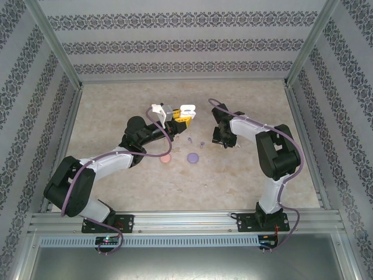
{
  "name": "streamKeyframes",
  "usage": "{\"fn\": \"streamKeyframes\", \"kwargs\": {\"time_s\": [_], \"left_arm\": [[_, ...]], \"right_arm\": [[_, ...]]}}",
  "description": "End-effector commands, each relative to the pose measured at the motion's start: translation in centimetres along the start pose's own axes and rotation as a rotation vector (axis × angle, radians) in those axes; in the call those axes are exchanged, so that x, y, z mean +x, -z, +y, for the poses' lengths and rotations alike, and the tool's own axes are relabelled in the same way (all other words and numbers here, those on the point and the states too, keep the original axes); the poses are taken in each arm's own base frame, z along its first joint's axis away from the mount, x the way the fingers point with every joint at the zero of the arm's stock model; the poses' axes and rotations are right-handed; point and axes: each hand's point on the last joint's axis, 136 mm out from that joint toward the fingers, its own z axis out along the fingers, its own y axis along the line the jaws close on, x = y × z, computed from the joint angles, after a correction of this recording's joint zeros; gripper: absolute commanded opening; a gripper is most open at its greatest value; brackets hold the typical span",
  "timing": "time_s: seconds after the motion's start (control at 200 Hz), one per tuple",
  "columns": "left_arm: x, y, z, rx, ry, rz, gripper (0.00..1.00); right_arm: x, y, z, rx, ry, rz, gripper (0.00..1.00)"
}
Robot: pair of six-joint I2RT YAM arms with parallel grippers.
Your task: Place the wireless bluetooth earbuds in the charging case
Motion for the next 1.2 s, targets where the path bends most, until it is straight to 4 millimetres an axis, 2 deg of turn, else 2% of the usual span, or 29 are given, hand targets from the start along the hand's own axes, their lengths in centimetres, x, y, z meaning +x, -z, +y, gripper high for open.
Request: {"fn": "streamKeyframes", "kwargs": {"time_s": [0.0,0.18,0.55,0.974,1.194], "left_arm": [[-2.1,0.1,-1.3,0.044,-0.035,-0.058,0.0],[-1.9,0.0,-1.4,0.046,-0.034,-0.052,0.0],[-1.4,-0.3,-1.5,0.055,-0.025,-0.039,0.0],[-1.0,-0.7,-1.7,0.068,-0.017,-0.029,0.0],[-1.2,-0.8,-2.1,0.078,-0.018,-0.031,0.0]], "right_arm": [[-0.7,-0.5,-0.1,0.011,0.01,-0.004,0.46],[-0.5,-0.9,-0.1,0.014,0.014,0.004,0.42],[-1.1,-1.2,-0.4,0.026,0.01,-0.004,0.43],[-1.5,-0.9,0.3,-0.017,0.026,-0.014,0.25],[-1.8,0.5,0.9,-0.08,0.035,-0.062,0.23]]}}
